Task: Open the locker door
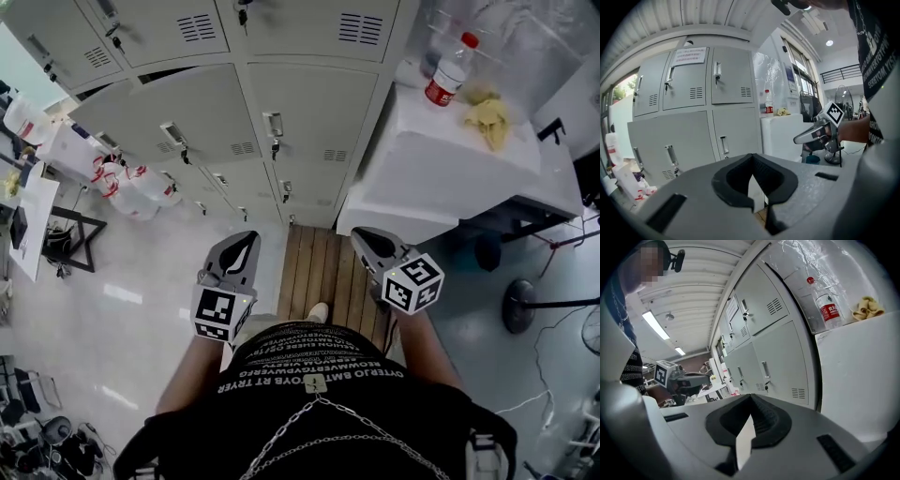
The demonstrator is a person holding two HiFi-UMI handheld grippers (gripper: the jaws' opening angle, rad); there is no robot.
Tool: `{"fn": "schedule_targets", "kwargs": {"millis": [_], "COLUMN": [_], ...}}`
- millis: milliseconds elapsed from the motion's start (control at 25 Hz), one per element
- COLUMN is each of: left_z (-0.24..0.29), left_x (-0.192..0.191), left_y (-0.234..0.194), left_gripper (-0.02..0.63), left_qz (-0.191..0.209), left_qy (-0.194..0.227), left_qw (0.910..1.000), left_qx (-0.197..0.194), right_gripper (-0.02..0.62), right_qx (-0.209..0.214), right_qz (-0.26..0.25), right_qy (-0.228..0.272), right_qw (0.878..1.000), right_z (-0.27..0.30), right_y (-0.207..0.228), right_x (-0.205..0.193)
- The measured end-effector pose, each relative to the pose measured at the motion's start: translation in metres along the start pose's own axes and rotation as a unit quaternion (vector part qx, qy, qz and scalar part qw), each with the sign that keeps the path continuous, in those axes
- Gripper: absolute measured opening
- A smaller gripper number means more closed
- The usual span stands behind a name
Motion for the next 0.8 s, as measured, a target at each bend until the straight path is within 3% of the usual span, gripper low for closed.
{"fn": "schedule_targets", "kwargs": {"millis": [320,480,800], "left_z": [-0.007,-0.004,0.031], "left_x": [-0.004,-0.013,0.005], "left_y": [-0.035,-0.056,-0.117], "left_gripper": [0.005,0.005,0.005], "left_qz": [-0.012,-0.017,-0.016], "left_qy": [-0.001,-0.002,0.025], "left_qw": [0.9987,0.9982,0.9971], "left_qx": [0.050,0.058,0.069], "right_gripper": [-0.003,-0.003,-0.003], "right_qx": [0.041,0.066,0.078], "right_qz": [-0.019,-0.041,-0.054], "right_qy": [-0.009,-0.014,-0.035], "right_qw": [0.999,0.997,0.995], "right_z": [0.059,0.104,0.184], "right_y": [0.000,-0.007,0.000], "right_x": [0.012,0.021,0.025]}}
Point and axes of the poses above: the fingertips, and each gripper's own axes: z forward along the fingers, y to its right, x out of its top, the point moved 2 cm from there along -z, backward along the fingers, and after that the axes turned 15 degrees about y, right-handed, at the moved point
